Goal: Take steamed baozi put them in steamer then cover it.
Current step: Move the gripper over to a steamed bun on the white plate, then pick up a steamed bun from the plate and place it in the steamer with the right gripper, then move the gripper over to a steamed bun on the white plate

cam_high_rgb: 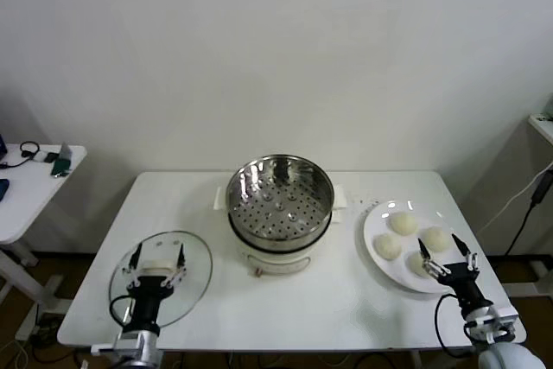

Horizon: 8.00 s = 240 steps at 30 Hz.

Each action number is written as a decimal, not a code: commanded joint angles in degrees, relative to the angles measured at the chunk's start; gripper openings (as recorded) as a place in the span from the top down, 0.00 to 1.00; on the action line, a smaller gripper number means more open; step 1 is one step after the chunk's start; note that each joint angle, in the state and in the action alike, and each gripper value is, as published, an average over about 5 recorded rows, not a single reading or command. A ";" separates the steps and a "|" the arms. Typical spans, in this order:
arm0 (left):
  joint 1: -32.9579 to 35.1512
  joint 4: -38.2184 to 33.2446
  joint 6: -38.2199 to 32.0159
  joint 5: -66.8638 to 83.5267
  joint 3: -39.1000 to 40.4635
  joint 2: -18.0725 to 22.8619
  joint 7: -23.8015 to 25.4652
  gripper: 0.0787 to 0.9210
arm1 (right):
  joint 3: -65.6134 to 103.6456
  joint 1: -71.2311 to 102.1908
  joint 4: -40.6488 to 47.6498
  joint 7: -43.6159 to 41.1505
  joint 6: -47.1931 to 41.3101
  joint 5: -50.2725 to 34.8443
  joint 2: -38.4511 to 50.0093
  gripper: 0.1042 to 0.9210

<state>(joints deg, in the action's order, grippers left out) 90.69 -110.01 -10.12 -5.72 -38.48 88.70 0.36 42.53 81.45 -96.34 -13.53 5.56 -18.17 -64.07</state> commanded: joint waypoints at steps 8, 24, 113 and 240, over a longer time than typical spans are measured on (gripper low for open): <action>1.96 -3.65 3.68 1.30 1.44 -1.83 -2.34 0.12 | -7.52 -14.85 6.61 -24.10 -14.24 11.72 25.83 0.12; 1.59 -3.77 4.41 2.95 1.34 -4.42 -3.20 0.12 | -50.04 -59.99 28.85 -49.31 -10.40 27.36 34.42 0.12; 0.53 -6.55 10.11 4.92 -0.93 -8.16 -5.01 0.12 | -108.71 -110.65 55.59 -53.37 4.81 18.28 5.00 0.27; 4.95 -9.17 10.81 5.97 -0.15 -8.50 -5.48 0.12 | -101.99 -85.48 40.38 -48.08 -14.50 13.14 19.13 0.12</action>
<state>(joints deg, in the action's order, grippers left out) 95.60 -119.28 0.62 0.73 -38.66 80.04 -5.10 -66.19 -11.82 -61.00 -61.79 -8.95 -7.92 -43.25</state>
